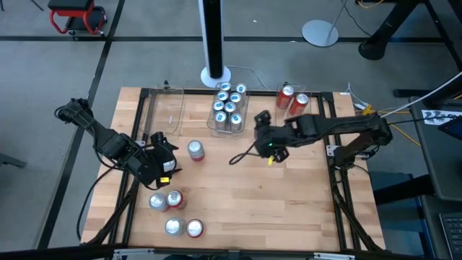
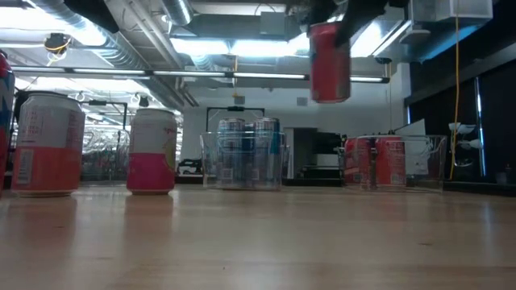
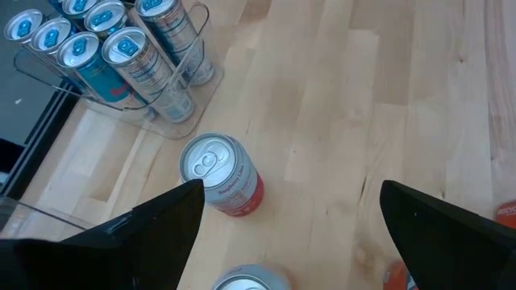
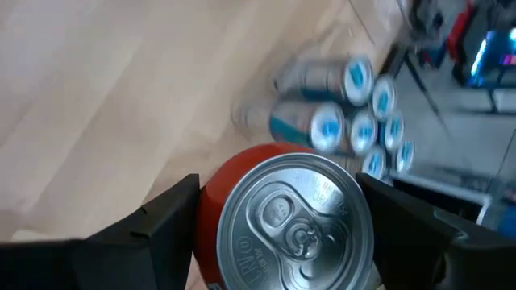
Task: Sort soda cans
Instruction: Put the orange soda can into the right transparent bin
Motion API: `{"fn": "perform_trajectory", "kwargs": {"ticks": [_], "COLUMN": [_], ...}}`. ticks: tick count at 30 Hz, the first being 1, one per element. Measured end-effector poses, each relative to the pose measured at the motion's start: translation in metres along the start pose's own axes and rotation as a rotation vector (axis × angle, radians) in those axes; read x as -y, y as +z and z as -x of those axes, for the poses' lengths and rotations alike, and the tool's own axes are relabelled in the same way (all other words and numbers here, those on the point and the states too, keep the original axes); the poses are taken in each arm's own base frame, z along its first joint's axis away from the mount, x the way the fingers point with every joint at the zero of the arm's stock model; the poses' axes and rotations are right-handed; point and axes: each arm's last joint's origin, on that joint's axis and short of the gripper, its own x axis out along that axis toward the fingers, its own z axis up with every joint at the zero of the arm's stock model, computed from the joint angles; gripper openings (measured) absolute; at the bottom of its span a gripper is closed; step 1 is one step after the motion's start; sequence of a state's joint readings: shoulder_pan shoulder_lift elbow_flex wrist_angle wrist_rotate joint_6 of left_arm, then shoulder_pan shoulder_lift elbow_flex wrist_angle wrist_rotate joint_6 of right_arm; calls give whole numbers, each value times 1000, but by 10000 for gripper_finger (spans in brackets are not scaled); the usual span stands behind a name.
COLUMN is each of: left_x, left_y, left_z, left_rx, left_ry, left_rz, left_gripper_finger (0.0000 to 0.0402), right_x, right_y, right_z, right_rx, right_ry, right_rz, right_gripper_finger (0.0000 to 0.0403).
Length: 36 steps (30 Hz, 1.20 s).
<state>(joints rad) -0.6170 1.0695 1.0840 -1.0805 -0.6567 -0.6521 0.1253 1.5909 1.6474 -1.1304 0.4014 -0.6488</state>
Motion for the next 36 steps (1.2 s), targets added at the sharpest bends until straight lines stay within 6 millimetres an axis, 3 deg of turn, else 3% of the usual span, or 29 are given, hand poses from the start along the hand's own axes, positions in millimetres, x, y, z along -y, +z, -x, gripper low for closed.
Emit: {"fn": "perform_trajectory", "kwargs": {"ticks": [5, 10, 18, 25, 36], "left_x": [0, 0, 0, 0, 0], "left_y": [0, 0, 0, 0, 0], "left_z": [0, 0, 0, 0, 0], "left_rx": [0, 0, 0, 0, 0], "left_ry": [0, 0, 0, 0, 0], "left_rz": [0, 2, -4, 0, -1], "left_gripper_finger": [363, 363, 363, 363, 363], "right_x": [9, 22, 21, 25, 16], "right_y": [-22, -49, -108, -155, -201], "right_z": [13, 11, -15, -34, -83], "right_rx": [-74, -174, -313, -239, -133], "right_ry": [-42, -72, -55, -113, -95], "right_rz": [-42, -98, -199, -315, -432], "right_gripper_finger": [284, 284, 284, 284, 284]}}
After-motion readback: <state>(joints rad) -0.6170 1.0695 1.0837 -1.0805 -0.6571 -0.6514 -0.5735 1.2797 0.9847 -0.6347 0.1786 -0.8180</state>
